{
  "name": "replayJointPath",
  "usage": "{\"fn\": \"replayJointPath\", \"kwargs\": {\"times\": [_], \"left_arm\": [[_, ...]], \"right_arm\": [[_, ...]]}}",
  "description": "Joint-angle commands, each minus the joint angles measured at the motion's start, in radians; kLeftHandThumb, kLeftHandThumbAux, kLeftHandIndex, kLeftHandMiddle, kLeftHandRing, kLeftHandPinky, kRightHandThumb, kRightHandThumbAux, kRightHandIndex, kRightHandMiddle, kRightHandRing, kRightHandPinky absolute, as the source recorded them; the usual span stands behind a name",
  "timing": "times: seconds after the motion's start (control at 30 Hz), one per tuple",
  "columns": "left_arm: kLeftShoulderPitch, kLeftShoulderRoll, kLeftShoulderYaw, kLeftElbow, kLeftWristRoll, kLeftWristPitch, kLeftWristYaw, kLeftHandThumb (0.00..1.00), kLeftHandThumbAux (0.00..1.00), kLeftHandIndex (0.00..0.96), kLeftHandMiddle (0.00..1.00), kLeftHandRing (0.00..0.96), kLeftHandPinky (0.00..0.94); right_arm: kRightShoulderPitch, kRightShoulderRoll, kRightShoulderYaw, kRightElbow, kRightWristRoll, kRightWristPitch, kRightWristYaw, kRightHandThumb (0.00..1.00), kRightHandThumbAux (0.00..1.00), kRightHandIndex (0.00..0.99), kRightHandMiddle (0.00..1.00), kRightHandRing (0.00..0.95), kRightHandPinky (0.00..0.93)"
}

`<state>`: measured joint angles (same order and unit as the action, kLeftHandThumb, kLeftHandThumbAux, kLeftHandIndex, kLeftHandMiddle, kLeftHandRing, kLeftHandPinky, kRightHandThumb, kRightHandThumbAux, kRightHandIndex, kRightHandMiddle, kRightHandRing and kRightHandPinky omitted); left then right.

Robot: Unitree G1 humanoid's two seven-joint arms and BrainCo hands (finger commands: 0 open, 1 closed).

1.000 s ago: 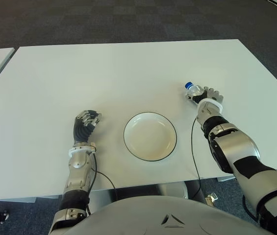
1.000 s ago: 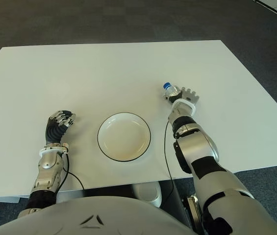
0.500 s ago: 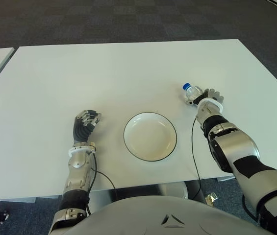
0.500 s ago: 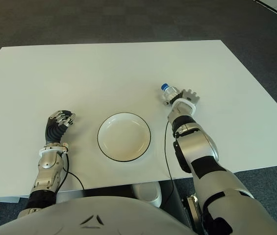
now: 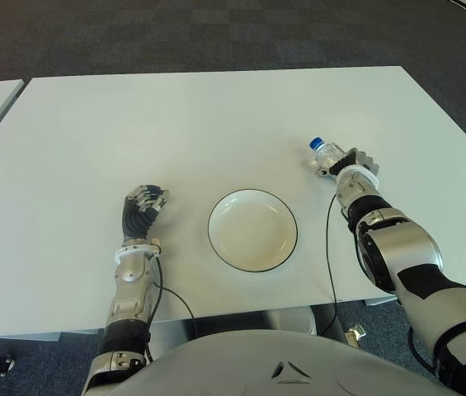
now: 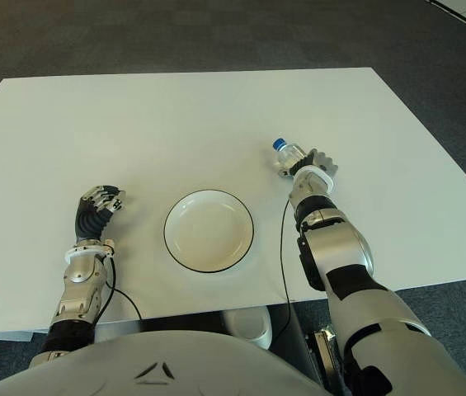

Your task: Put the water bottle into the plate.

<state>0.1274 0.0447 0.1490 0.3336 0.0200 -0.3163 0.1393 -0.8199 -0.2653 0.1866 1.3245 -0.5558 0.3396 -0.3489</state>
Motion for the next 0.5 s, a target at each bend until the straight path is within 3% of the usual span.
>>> {"fn": "replayJointPath", "kwargs": {"times": [0.03,0.1,0.3,0.5], "left_arm": [[0.019,-0.009,0.004,0.021,-0.002,0.030,0.009,0.835,0.674,0.436,0.463,0.493,0.482],[0.018,-0.009,0.004,0.024,-0.005,0.025,0.005,0.835,0.675,0.435,0.464,0.496,0.483],[0.016,-0.011,0.008,0.029,-0.018,0.009,-0.004,0.835,0.675,0.432,0.466,0.503,0.495],[0.012,-0.010,0.007,0.036,-0.019,-0.003,-0.003,0.834,0.675,0.430,0.467,0.507,0.495]], "right_arm": [[0.081,0.066,-0.050,0.035,0.076,-0.014,-0.033,0.699,0.716,0.435,0.592,0.618,0.690],[0.068,0.077,-0.073,0.025,0.098,-0.024,-0.074,0.698,0.717,0.436,0.630,0.654,0.728],[0.093,0.070,-0.185,0.020,0.205,-0.156,-0.109,0.698,0.720,0.438,0.740,0.745,0.803],[0.066,0.091,-0.364,0.001,0.402,-0.240,-0.048,0.698,0.723,0.438,0.794,0.798,0.817]]}}
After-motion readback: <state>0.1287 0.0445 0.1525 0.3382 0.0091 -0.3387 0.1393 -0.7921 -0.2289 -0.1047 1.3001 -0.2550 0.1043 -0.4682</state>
